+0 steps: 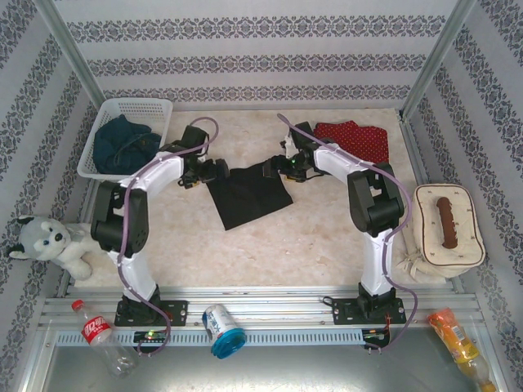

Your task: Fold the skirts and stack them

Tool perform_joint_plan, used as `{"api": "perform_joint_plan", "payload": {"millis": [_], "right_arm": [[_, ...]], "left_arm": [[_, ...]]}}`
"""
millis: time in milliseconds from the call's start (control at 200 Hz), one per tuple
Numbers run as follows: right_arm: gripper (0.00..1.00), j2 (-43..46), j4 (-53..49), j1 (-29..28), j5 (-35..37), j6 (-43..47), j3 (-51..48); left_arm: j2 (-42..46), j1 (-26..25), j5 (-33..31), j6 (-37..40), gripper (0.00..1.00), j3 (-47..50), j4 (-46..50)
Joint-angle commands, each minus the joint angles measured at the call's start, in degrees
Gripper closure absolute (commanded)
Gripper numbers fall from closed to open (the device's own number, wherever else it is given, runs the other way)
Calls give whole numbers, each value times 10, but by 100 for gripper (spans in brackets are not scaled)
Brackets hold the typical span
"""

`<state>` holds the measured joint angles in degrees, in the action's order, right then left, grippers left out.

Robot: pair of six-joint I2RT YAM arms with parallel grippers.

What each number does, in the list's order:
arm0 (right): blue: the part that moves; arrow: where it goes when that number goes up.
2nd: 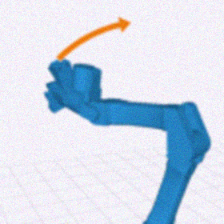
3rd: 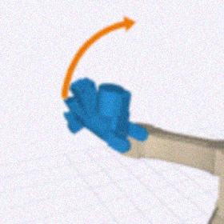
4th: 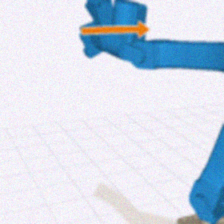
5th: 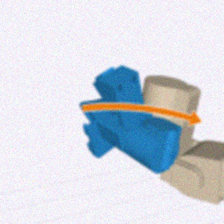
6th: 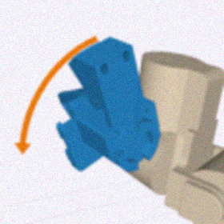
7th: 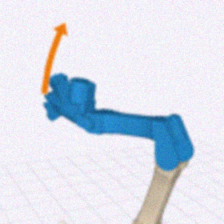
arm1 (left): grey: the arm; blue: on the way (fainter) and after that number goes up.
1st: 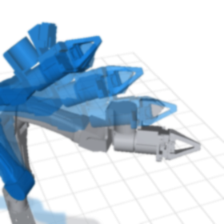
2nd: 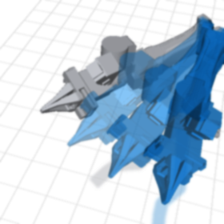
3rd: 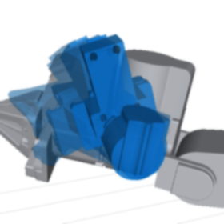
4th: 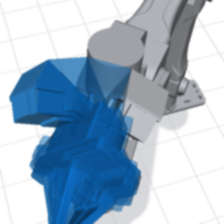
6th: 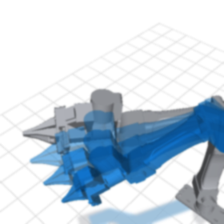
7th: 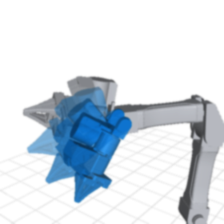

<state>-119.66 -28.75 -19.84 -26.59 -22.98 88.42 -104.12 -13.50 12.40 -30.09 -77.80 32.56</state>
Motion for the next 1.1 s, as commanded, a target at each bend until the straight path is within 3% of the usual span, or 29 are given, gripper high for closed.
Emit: {"api": "perform_joint_plan", "payload": {"millis": [0, 160, 460, 629, 764, 889, 1094], "right_arm": [[18, 6, -37, 7, -48, -9, 3], [18, -4, -57, 11, -35, -21, 19], [18, -27, -74, 20, -55, -16, 31], [20, -39, -74, 22, -75, -33, 23], [25, -49, -29, 21, -164, -63, 4], [28, -60, -17, 17, -183, -83, 1], [41, -74, 24, 16, -215, -117, -14]], "left_arm": [[45, -18, 59, -84, 1, 16, -38], [18, -50, 180, -161, 0, 39, -157], [-55, -67, 58, -215, 0, 75, -195], [-86, -67, 56, -214, 0, 91, -185], [-86, -66, 63, -212, 0, 104, -197], [-87, -67, 58, -201, 0, 95, -184], [-90, -66, 54, -194, 0, 92, -177]]}}
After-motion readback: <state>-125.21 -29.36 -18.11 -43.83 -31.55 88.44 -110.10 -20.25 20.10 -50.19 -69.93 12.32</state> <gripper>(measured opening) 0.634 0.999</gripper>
